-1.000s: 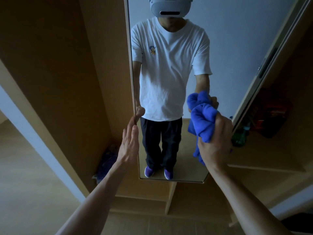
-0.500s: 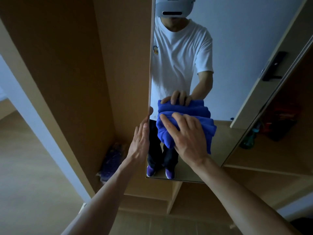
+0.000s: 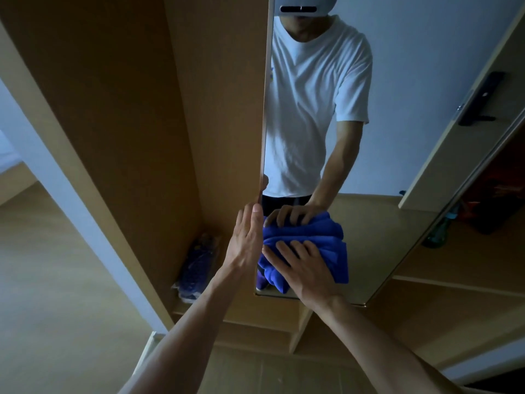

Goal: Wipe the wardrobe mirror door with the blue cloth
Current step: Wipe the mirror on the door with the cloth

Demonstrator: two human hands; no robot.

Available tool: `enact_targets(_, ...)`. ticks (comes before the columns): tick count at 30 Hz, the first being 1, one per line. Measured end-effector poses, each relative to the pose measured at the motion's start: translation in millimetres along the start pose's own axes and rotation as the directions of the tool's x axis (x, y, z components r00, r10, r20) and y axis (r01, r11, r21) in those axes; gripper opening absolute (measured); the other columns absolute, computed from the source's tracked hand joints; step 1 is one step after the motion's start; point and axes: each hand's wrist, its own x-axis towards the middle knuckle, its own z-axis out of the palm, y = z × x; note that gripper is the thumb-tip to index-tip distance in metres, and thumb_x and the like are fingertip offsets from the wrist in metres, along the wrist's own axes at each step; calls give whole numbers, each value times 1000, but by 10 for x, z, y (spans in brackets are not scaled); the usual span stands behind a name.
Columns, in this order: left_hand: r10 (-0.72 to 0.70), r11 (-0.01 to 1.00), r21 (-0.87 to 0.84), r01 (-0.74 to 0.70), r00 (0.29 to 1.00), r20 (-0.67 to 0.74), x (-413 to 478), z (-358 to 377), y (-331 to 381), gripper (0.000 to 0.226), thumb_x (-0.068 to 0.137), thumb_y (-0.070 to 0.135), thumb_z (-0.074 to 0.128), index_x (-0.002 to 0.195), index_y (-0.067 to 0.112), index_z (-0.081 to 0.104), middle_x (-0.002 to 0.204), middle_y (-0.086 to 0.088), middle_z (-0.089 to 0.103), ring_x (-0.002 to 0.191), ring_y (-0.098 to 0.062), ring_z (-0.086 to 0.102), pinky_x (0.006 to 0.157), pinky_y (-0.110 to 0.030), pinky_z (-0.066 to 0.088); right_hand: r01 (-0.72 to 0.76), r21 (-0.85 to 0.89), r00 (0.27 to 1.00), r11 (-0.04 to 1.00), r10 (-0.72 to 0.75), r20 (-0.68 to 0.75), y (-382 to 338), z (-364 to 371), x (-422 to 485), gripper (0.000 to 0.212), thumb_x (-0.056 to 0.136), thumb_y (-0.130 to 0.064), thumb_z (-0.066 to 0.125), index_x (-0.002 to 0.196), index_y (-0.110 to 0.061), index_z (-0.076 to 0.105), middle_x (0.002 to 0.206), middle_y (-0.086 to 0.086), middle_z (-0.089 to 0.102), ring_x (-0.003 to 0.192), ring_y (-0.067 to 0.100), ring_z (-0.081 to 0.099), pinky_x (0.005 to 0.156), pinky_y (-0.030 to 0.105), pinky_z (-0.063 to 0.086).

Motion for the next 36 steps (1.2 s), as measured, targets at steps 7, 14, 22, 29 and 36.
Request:
enact_targets(7,-28,998,-49,28,1000,-7,-48,51,-16,49,109,51,14,151,40,36,139,9,48,131,-10,47,112,-40,38,-131,88,988,987,138,-70,228,-403,159,78,73,-31,82,144,-24,49,128,12,56,105,30,56,91,43,49)
enact_targets(14,-16,994,-110,17,1000,16,-75,51,45,43,111,44,12,140,42,44,137,20,45,130,2,40,109,-25,28,-222,112,944,969,242,-224,413,-604,327,60,91,-24,57,148,-34,43,131,15,54,109,34,53,94,49,44)
enact_targets(22,-92,984,-152,91,996,-1,-3,57,13,47,109,52,15,116,29,57,112,3,59,106,-14,57,100,-39,44,-155,-56,986,986,151,-65,216,-110,198,102,69,-51,76,156,-34,27,137,11,45,114,35,47,98,53,34)
enact_targets(29,-115,987,-118,114,993,1,23,54,-8,46,107,57,11,122,48,54,120,20,56,111,5,53,102,-35,39,-76,48,984,996,67,163,-58,104,-11,98,57,-29,93,143,-31,47,128,7,58,111,33,56,92,55,49)
enact_targets(36,-77,990,-118,81,996,32,-5,77,-97,45,110,48,9,136,43,45,135,12,49,133,-10,42,119,-47,32,-201,138,979,970,195,57,90,-208,140,87,66,-33,86,142,-22,46,129,8,59,110,32,58,92,47,48)
